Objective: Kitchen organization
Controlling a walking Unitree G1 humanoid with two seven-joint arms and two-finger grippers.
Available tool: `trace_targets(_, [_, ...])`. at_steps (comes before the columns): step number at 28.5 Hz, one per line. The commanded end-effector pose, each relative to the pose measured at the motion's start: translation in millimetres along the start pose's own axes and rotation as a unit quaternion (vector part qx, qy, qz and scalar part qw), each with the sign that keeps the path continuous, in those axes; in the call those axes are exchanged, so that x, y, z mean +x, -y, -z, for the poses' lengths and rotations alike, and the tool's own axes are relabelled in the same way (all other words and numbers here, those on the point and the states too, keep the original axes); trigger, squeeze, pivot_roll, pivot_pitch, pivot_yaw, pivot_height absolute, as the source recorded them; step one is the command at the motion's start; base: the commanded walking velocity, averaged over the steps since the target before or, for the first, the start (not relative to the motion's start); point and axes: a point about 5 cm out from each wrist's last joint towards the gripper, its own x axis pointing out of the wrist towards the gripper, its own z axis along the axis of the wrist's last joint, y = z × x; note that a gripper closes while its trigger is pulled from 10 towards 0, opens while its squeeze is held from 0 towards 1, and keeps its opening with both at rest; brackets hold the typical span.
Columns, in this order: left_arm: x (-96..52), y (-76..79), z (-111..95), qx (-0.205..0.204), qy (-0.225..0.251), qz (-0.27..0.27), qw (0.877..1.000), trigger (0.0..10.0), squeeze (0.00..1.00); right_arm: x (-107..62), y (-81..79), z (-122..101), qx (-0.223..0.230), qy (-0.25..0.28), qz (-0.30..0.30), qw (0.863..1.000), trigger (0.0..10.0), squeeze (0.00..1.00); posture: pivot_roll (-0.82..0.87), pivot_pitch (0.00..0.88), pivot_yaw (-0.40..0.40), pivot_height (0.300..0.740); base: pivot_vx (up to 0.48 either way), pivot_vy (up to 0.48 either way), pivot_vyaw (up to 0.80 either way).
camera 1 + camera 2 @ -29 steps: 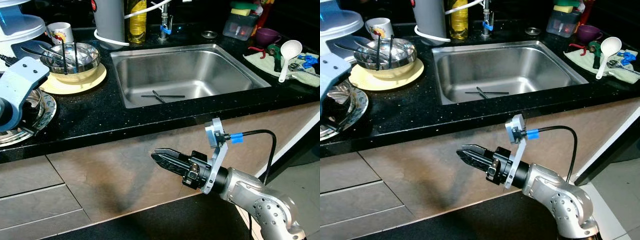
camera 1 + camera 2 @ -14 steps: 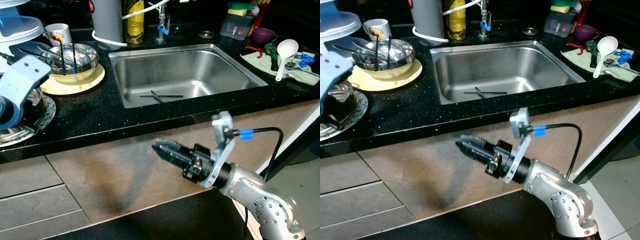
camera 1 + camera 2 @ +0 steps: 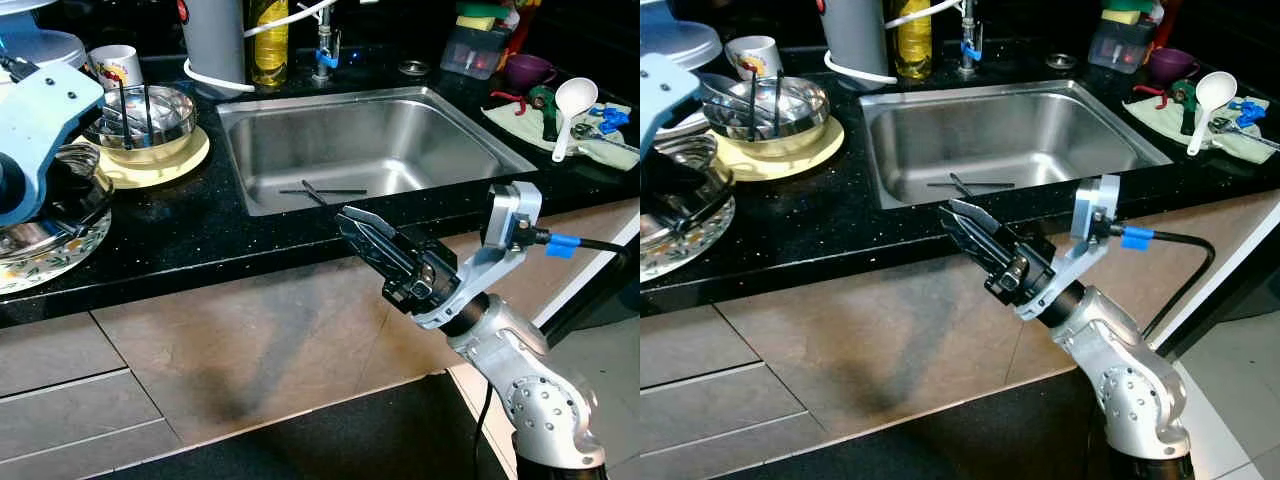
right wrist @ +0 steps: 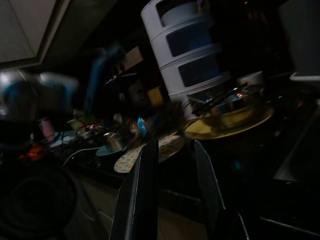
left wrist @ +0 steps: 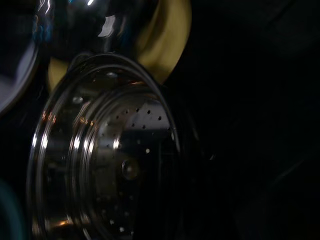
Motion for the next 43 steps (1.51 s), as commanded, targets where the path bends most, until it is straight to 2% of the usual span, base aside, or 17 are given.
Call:
trace_targets(1, [-15.6, 9.6, -26, -0.01, 0.08, 0.058, 0.995, 0.0, 0.0, -1.1, -2.0, 2, 0.004, 0.003, -0.005, 1.0, 10.0, 0.0, -0.06, 0.177, -0.033, 0.74, 0.0, 0.0, 0.0])
trace_targets(7, [-23.4, 19.2, -44, -0.046, 0.139, 0.127, 0.981, 0.0, 0.0, -1.3, -1.2, 2, 0.005, 0.007, -0.003, 1.0, 10.0, 0.0, -0.06, 0.177, -0.03, 0.74, 0.0, 0.0, 0.0])
trace_targets(10, [-32.8, 20.8, -59, -0.08, 0.199, 0.179, 0.96, 0.0, 0.0, -2.5, 0.8, 2, 0.008, 0.011, 0.003, 1.0, 10.0, 0.0, -0.06, 0.178, -0.031, 0.74, 0.0, 0.0, 0.0])
trace_targets(11, [-32.8, 20.8, -59, -0.08, 0.199, 0.179, 0.96, 0.0, 0.0, -2.5, 0.8, 2, 0.008, 0.011, 0.003, 1.0, 10.0, 0.0, -0.06, 0.178, -0.031, 0.74, 0.0, 0.0, 0.0])
trace_targets(13, [-34.9, 22.4, -63, -0.116, 0.226, 0.226, 0.94, 0.0, 0.0, -3.1, 1.8, 2, 0.012, 0.012, 0.006, 1.0, 10.0, 0.0, -0.06, 0.177, -0.031, 0.74, 0.0, 0.0, 0.0])
trace_targets(17, [-31.8, 27.5, -60, -0.135, 0.226, 0.264, 0.928, 0.0, 0.0, -3.7, 2.8, 3, 0.014, 0.013, 0.009, 1.0, 10.0, 0.0, -0.06, 0.177, -0.031, 0.74, 0.0, 0.0, 0.0])
trace_targets(19, [-26.9, 39.1, -55, -0.147, 0.223, 0.309, 0.913, 0.0, 0.0, -4.5, 4.2, 3, 0.015, 0.012, 0.015, 1.0, 10.0, 0.0, -0.07, 0.174, -0.031, 0.74, 0.0, 0.0, 0.0])
trace_targets(20, [-26.9, 39.1, -55, -0.147, 0.223, 0.309, 0.913, 0.0, 0.0, -4.5, 4.2, 3, 0.015, 0.012, 0.015, 1.0, 10.0, 0.0, -0.07, 0.174, -0.031, 0.74, 0.0, 0.0, 0.0])
trace_targets(24, [-19.0, 57.7, -43, -0.166, 0.218, 0.38, 0.884, 0.0, 0.0, -7.4, 6.6, 6, 0.018, 0.004, 0.025, 1.0, 10.0, 0.0, -0.07, 0.171, -0.032, 0.74, 0.0, 0.0, 0.0])
trace_targets(25, [-19.0, 57.7, -43, -0.166, 0.218, 0.38, 0.884, 0.0, 0.0, -7.4, 6.6, 6, 0.018, 0.004, 0.025, 1.0, 10.0, 0.0, -0.07, 0.171, -0.032, 0.74, 0.0, 0.0, 0.0])
trace_targets(26, [-15.6, 62.5, -37, -0.173, 0.212, 0.398, 0.876, 0.0, 0.0, -8.2, 7.4, 7, 0.019, 0.001, 0.029, 0.999, 10.0, 0.0, -0.07, 0.171, -0.032, 0.74, 0.0, 0.0, 0.0])
trace_targets(32, [-12.2, 73.4, -24, -0.157, 0.189, 0.415, 0.876, 0.0, 0.0, -10.0, 9.2, 10, 0.02, -0.009, 0.035, 0.999, 10.0, 0.0, -0.07, 0.17, -0.032, 0.74, 0.0, 0.0, 0.0])
trace_targets(34, [-15.3, 87.9, -14, -0.142, 0.184, 0.464, 0.855, 0.0, 0.0, -12.0, 10.2, 13, 0.021, -0.018, 0.042, 0.999, 10.0, 0.0, -0.07, 0.167, -0.031, 0.74, 0.0, 0.0, 0.0])
trace_targets(37, [-17.3, 95.2, -7, -0.121, 0.169, 0.47, 0.858, 0.0, 0.0, -13.2, 11.6, 15, 0.02, -0.024, 0.049, 0.998, 10.0, 0.0, -0.07, 0.167, -0.031, 0.74, 0.0, 0.0, 0.0])
trace_targets(38, [-17.4, 103.3, 5, -0.094, 0.142, 0.468, 0.867, 0.0, 0.0, -14.5, 13.7, 17, 0.018, -0.031, 0.058, 0.998, 10.0, 0.0, -0.07, 0.167, -0.032, 0.74, 0.0, 0.0, 0.0])
trace_targets(40, [-16.9, 110.5, 16, -0.073, 0.113, 0.468, 0.874, 0.0, 0.0, -15.7, 15.4, 19, 0.018, -0.038, 0.065, 0.997, 10.0, 0.0, -0.07, 0.168, -0.033, 0.74, 0.0, 0.0, 0.0])
trace_targets(43, [-16.5, 121.5, 31, -0.053, 0.077, 0.477, 0.874, 0.0, 0.0, -17.4, 17.3, 22, 0.018, -0.052, 0.074, 0.996, 10.0, 0.0, -0.07, 0.169, -0.033, 0.74, 0.0, 0.0, 0.0])
